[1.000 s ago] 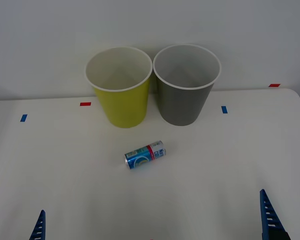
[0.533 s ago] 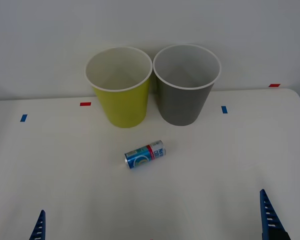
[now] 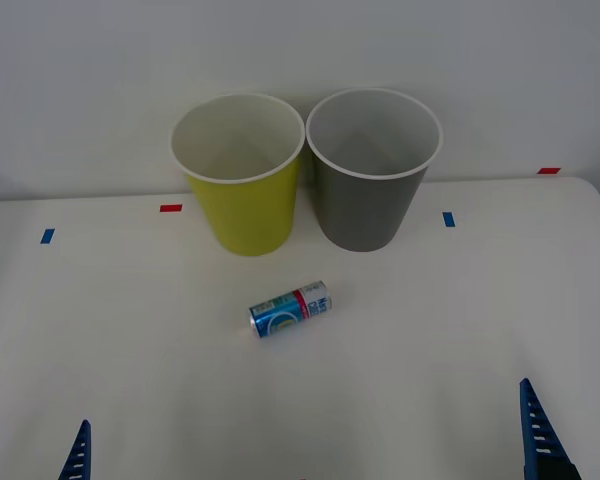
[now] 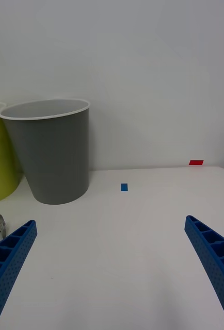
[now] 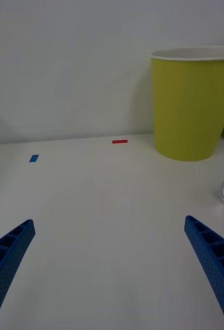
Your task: Put cans in the gray bin and PET bottles in the light green bin.
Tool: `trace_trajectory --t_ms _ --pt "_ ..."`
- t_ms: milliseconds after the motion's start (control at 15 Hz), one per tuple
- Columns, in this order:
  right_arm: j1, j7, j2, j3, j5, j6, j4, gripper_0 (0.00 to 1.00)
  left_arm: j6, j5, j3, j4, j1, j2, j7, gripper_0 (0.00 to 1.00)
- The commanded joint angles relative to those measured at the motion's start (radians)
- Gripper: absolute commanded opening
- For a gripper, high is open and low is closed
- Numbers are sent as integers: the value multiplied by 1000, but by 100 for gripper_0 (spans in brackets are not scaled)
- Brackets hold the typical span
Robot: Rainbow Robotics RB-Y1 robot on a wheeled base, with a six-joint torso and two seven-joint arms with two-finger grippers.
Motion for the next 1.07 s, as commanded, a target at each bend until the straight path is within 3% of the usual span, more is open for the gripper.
trace_trajectory --t_ms 67,1067 --pt "0 0 0 0 0 0 0 100 0 0 0 0 0 0 0 100" --pt "0 0 0 0 0 0 0 100 0 0 0 0 0 0 0 100"
